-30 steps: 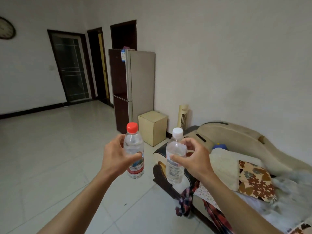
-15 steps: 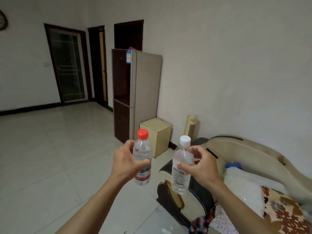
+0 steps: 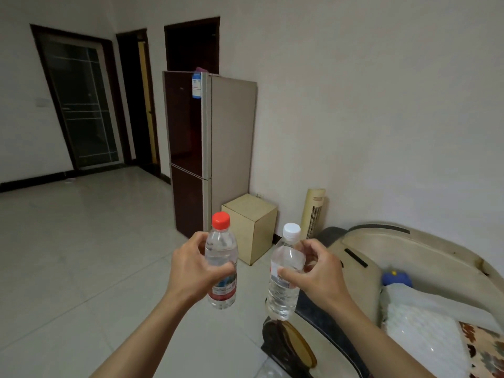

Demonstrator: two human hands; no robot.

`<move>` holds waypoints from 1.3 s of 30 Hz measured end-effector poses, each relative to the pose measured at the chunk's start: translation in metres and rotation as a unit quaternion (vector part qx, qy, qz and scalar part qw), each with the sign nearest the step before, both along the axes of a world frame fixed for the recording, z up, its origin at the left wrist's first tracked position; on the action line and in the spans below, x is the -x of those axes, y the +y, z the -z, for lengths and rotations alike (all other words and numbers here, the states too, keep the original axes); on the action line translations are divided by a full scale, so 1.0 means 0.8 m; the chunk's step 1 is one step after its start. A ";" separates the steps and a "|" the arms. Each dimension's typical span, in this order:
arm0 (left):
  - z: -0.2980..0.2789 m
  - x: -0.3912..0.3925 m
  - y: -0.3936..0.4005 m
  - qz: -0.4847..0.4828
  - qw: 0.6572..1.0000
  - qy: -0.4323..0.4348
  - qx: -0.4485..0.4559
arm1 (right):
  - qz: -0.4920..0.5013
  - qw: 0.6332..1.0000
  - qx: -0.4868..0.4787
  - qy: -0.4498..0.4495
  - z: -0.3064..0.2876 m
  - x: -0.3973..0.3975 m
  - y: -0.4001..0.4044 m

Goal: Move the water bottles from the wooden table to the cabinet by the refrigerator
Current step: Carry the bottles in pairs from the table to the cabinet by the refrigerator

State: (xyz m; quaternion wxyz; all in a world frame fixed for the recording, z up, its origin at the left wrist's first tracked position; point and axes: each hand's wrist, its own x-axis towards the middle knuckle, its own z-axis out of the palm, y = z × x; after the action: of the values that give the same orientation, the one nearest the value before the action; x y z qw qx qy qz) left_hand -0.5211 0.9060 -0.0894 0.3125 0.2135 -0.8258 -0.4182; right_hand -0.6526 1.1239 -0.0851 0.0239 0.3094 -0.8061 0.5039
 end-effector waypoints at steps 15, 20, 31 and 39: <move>-0.011 0.245 -0.231 0.011 0.999 -0.042 0.032 | -0.002 0.999 0.046 -0.004 0.002 0.275 -0.235; -0.005 0.316 -0.297 0.027 0.999 -0.027 0.006 | 0.008 0.999 0.030 -0.009 0.004 0.339 -0.291; 0.029 0.475 -0.462 0.106 0.993 0.000 -0.052 | 0.085 0.996 -0.001 0.000 0.004 0.453 -0.442; 0.040 0.587 -0.553 0.138 0.988 -0.009 -0.068 | 0.151 0.988 -0.003 0.003 0.018 0.536 -0.518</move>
State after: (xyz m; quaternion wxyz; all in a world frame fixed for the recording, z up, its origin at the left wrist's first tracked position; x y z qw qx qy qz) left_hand -0.9909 0.4636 -0.1214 0.2295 0.1221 -0.8194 -0.5109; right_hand -1.0817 0.7096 -0.0997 0.1014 0.1853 -0.8451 0.4911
